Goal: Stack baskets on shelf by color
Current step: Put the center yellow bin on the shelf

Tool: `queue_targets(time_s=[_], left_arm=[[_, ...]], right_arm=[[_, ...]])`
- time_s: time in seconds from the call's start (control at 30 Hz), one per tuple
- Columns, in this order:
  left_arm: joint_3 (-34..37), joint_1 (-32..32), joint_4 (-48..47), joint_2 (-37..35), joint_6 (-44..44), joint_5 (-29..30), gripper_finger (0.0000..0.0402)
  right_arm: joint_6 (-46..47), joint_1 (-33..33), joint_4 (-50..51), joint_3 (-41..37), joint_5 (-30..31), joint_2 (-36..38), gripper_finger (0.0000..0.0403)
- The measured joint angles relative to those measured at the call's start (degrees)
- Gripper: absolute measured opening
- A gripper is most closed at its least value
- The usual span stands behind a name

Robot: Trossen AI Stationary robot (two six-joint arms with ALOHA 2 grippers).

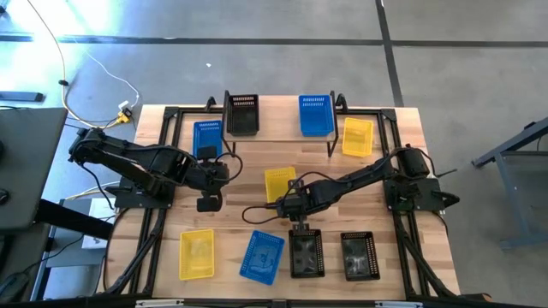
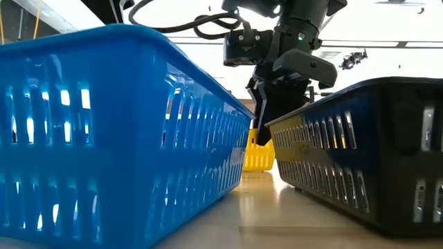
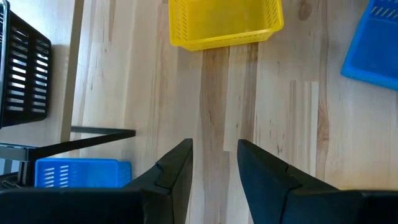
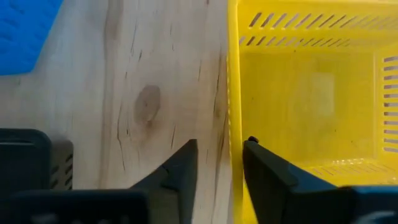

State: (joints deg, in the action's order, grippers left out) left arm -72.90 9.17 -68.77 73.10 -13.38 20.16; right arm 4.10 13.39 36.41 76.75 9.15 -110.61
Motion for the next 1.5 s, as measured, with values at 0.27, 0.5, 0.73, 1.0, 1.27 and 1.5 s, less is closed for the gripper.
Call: queue_targets(time_s=[0.27, 0.5, 0.73, 1.0, 1.27, 1.5], left_arm=[[0.0, 0.0, 0.0, 0.0, 0.0, 0.0, 0.0115], [0.0, 0.0, 0.0, 0.0, 0.0, 0.0, 0.0115], [0.0, 0.0, 0.0, 0.0, 0.0, 0.0, 0.0115], [0.0, 0.0, 0.0, 0.0, 0.0, 0.0, 0.0115], [0.0, 0.0, 0.0, 0.0, 0.0, 0.0, 0.0115], [0.0, 0.0, 0.0, 0.0, 0.0, 0.0, 0.0115]], right_arm=[[-0.3, -0.1, 0.7, 0.0, 0.5, 0.1, 0.0011], [-0.1, -0.6, 2.0, 0.0, -2.2, 2.3, 0.0004], [-0.3, -0.8, 2.4, 0.0, -2.3, 7.6, 0.0001], [-2.9, -1.4, 2.1, 0.0, -1.5, 15.1, 0.0001], [-9.5, -2.9, -0.5, 0.0, 2.8, 22.0, 0.0], [-20.6, -4.9, -4.8, 0.0, 8.7, 26.3, 0.0]])
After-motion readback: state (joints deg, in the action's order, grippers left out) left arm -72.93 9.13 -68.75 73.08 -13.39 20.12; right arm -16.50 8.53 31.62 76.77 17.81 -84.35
